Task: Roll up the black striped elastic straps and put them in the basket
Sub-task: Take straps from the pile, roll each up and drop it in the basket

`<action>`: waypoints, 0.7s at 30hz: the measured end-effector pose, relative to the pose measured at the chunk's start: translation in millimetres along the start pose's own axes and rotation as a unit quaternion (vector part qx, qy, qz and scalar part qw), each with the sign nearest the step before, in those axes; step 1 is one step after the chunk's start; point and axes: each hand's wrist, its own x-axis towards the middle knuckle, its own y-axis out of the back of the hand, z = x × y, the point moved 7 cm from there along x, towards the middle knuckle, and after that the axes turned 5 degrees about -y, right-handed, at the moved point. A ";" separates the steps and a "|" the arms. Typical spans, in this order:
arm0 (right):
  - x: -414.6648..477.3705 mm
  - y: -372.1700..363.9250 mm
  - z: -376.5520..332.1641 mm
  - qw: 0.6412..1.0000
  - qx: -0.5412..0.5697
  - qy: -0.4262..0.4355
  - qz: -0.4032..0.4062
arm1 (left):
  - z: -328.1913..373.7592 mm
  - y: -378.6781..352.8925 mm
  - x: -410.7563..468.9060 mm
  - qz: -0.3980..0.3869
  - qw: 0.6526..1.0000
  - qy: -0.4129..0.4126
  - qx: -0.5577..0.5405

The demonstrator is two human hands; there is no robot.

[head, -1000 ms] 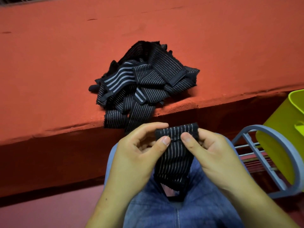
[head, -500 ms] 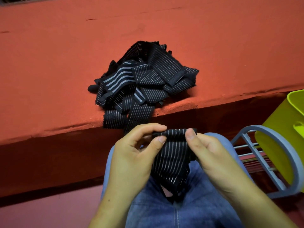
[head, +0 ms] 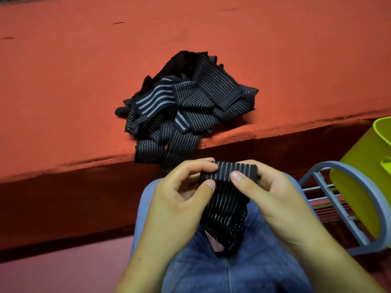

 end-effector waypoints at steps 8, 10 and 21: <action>2.1 -6.2 3.6 0.999 -0.024 0.021 -0.020 | -4.9 -13.6 -5.1 -0.037 0.998 0.048 -0.030; 0.8 -12.2 4.4 0.999 -0.021 0.024 -0.035 | -7.0 -17.5 -6.5 -0.046 0.998 0.039 -0.008; 1.6 -18.6 6.2 0.999 -0.004 0.034 -0.034 | -13.0 -16.9 -7.1 -0.044 0.999 0.026 -0.003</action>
